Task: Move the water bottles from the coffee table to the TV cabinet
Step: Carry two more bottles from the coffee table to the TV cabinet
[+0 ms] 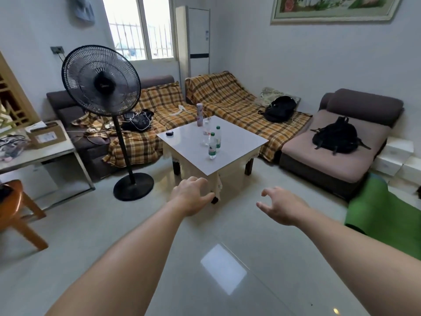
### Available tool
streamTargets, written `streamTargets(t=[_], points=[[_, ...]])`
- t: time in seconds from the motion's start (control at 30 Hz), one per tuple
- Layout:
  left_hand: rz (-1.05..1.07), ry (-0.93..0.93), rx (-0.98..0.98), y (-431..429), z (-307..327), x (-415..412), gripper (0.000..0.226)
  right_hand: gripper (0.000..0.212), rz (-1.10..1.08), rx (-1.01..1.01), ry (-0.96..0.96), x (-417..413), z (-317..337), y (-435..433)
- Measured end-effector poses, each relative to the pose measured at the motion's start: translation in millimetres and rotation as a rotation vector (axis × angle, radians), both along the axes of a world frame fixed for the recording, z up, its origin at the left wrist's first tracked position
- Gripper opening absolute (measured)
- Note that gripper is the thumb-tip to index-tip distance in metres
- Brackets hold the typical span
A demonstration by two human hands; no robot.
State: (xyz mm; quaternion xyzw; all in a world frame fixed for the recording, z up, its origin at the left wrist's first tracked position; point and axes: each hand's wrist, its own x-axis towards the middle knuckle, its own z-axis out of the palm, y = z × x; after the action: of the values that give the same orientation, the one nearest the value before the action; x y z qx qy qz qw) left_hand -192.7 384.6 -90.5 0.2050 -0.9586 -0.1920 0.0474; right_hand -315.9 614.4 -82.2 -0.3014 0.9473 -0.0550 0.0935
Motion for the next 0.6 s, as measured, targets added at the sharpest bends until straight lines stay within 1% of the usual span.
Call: streamTargets(t=[0.13, 0.2, 0.33, 0.43, 0.6], points=[[-0.010, -0.032, -0.024, -31.1, -13.0, -40.9, 0.048, 0.049, 0.067, 0.028, -0.064, -45.8, -18.6, -46.0], [0.011, -0.039, -0.038, -54.0, -14.1, -65.5, 0.049, 0.048, 0.104, 0.013, -0.065, -76.1, -22.1, -71.1], [0.042, -0.072, -0.054, -93.4, -12.2, -121.7, 0.049, 0.049, 0.099, -0.025, -0.121, -139.3, -21.1, -109.9], [0.072, -0.028, -0.037, -109.9, -3.0, -173.3, 0.052, 0.048, 0.097, -0.043, -0.137, -189.7, -16.5, -131.3], [-0.035, -0.061, -0.081, -125.1, 0.9, -243.7, 0.050, 0.050, 0.109, -0.022, -0.150, -254.3, -9.9, -162.7]])
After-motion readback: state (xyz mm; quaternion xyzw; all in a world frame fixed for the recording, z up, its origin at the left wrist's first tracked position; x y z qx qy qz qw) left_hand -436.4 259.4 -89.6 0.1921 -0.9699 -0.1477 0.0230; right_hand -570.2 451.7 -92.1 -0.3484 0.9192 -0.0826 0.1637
